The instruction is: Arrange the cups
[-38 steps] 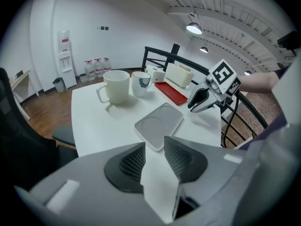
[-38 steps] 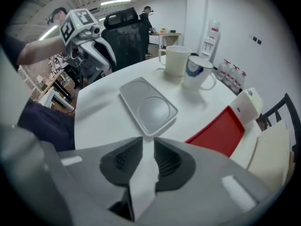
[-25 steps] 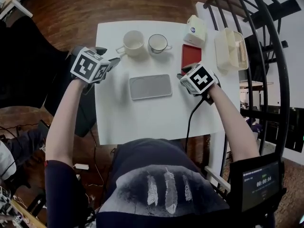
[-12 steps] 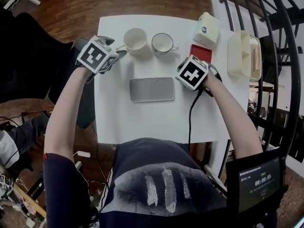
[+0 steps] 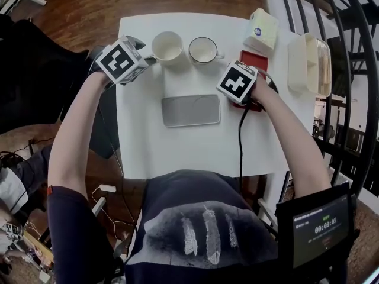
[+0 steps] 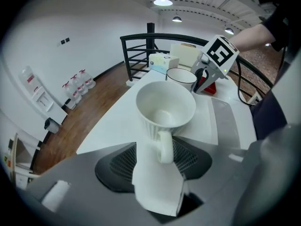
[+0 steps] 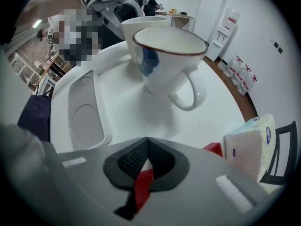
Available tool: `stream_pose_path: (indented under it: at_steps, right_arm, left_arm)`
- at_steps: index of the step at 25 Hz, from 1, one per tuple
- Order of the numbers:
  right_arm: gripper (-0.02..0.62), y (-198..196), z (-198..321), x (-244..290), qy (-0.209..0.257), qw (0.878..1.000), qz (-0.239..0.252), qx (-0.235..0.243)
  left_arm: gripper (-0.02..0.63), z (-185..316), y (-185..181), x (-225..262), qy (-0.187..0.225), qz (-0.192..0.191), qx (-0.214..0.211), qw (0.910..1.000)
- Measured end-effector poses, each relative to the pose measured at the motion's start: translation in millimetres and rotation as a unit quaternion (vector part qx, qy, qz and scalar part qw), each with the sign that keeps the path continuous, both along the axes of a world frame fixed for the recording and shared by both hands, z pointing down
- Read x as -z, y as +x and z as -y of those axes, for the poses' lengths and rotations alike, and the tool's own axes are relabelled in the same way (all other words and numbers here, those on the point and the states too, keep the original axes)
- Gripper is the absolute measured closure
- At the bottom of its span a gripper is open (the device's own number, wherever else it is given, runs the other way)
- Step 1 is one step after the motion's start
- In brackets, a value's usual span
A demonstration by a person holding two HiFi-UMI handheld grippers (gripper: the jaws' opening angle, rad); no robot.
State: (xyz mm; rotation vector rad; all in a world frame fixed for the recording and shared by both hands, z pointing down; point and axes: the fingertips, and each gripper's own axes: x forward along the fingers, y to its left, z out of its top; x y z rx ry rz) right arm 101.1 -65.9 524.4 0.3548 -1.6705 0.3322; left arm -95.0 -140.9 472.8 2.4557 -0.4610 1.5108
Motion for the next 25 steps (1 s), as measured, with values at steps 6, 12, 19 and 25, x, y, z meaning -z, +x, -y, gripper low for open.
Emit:
stream_pose_path:
  at_steps: [6, 12, 19, 25]
  right_arm:
    - [0.591, -2, -1, 0, -0.023, 0.999, -0.024, 0.021]
    - [0.589, 1, -1, 1, -0.04, 0.999, -0.032, 0.012]
    - [0.589, 8, 2, -4, -0.053, 0.998, -0.036, 0.01]
    - [0.589, 6, 0, -6, -0.061, 0.998, -0.035, 0.007]
  left_arm:
    - [0.431, 1, -5, -2, 0.004, 0.038, -0.039, 0.9985]
    - [0.548, -5, 2, -2, 0.025, 0.076, -0.092, 0.9926]
    - [0.557, -11, 9, -14, 0.014, 0.073, -0.108, 0.9914]
    - [0.558, -13, 11, -15, 0.021, 0.056, -0.094, 0.9937]
